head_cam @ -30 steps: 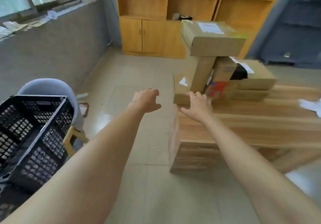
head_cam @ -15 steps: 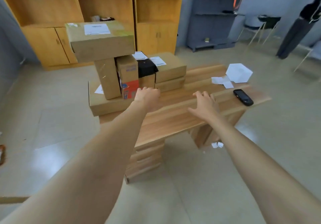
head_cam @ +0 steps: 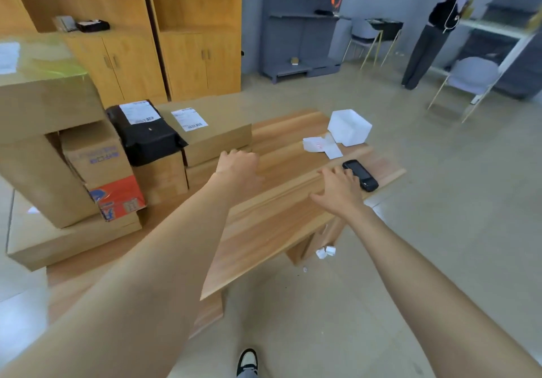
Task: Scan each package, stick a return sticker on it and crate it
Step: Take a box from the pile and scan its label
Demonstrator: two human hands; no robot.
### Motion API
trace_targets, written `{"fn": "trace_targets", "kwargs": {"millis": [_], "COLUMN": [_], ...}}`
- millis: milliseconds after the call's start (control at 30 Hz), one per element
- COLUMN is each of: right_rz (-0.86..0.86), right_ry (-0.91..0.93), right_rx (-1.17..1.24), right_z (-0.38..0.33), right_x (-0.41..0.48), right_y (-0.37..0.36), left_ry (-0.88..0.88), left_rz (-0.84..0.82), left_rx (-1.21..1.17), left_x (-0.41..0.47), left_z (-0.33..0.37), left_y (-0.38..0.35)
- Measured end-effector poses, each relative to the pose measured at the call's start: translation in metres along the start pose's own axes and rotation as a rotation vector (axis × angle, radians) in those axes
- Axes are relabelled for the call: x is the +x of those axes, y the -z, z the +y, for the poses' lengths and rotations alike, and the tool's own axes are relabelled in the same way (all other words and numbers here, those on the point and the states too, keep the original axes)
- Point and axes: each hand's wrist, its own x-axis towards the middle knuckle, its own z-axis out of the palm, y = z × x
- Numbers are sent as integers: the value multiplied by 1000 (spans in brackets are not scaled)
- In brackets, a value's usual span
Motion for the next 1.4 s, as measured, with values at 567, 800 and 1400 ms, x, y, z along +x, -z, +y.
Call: {"fn": "trace_targets", "kwargs": {"millis": [567, 800, 1400], "right_rz": [41, 32, -97], "right_ry": [294, 629, 804], "right_rx": [23, 27, -31], "right_z": [15, -5, -78], "right_x": [244, 311, 375], "right_y": [18, 22, -23], "left_ry": [323, 686, 874], "left_rz": [29, 74, 47], "left_rx": [30, -4, -83], "left_x": [174, 167, 179], "left_z": [-21, -32, -80], "left_y": [24, 22, -20]}}
